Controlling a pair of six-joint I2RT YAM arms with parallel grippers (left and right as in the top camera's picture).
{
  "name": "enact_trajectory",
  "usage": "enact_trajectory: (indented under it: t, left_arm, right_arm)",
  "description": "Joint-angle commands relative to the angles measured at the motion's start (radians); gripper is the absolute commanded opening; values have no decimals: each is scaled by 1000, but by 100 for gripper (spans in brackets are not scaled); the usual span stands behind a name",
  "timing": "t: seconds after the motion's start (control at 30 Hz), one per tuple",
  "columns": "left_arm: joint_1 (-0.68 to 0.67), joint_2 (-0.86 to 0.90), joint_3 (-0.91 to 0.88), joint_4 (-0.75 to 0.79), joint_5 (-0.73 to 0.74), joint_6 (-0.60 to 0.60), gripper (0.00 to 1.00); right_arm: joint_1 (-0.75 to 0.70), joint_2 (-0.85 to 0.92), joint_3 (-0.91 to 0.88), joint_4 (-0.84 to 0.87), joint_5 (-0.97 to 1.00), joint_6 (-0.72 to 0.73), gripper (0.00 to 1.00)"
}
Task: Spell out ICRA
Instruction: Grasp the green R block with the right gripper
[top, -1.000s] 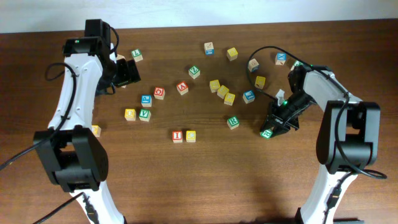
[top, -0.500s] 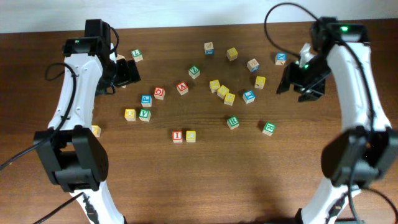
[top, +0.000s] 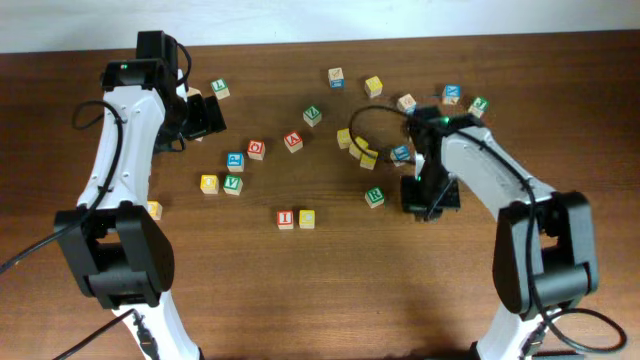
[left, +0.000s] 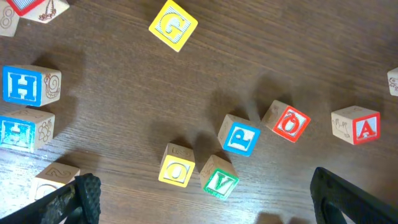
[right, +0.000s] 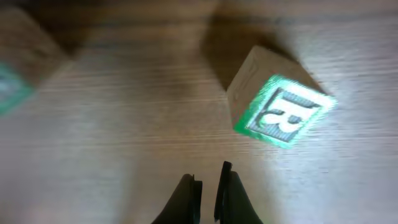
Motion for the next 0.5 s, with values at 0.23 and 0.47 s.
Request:
enact_trajectory:
  t: [0.23, 0.47]
  left_arm:
    - [3, -22, 8, 0, 3, -13, 99]
    - [3, -22, 8, 0, 3, -13, 99]
  right_arm:
    - [-129, -6, -63, 205, 140, 107, 4]
    - [-231, -6, 259, 73, -145, -122, 17]
